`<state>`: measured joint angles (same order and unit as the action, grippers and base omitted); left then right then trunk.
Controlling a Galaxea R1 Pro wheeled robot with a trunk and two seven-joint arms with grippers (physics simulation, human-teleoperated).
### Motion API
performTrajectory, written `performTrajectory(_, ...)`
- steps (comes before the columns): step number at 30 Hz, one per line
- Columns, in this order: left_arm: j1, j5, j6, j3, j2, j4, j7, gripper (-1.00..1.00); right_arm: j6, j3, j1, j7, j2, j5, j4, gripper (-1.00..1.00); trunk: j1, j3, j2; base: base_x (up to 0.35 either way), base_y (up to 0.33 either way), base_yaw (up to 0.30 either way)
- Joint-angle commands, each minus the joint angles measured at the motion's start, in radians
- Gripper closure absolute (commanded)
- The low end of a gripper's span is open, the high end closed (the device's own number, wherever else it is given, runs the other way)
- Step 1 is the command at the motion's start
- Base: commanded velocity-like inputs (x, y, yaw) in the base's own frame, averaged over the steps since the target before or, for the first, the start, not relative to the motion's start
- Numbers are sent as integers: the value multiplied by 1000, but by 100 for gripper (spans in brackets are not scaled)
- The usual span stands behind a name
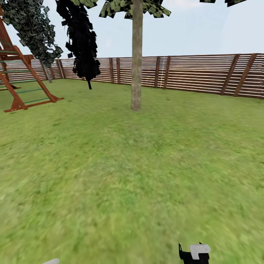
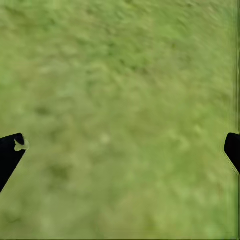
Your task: In the garden, pick up the pesticide atomizer on the floor and spray pesticide onto both trees until each tree trunk is fully covered.
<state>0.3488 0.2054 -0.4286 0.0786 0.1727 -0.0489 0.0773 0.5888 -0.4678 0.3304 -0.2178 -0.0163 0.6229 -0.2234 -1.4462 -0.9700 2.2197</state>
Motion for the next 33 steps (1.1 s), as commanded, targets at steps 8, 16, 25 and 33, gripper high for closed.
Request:
performTrajectory(8, 0, -3, -2, 7, -1, 0, -1, 100, 2, -5, 1, -8, -1, 9, 2, -100, 0, -1, 0, 325, -108, -267)
performTrajectory(16, 0, -3, -2, 7, 0, 0, -1, 100, 2, -5, 1, -6, -1, 13, 2, -100, 0, -1, 0, 333, -98, -126)
performTrajectory(25, 0, -3, -2, 7, 0, 0, -1, 100, 2, -5, 1, -8, -1, 10, 1, -100, 0, -1, 0, 336, -87, -1)
performTrajectory(33, 0, -2, -2, 7, 1, 0, -1, 100, 2, -6, 1, -8, -1, 10, 2, -100, 0, -1, 0, 336, -72, 0)
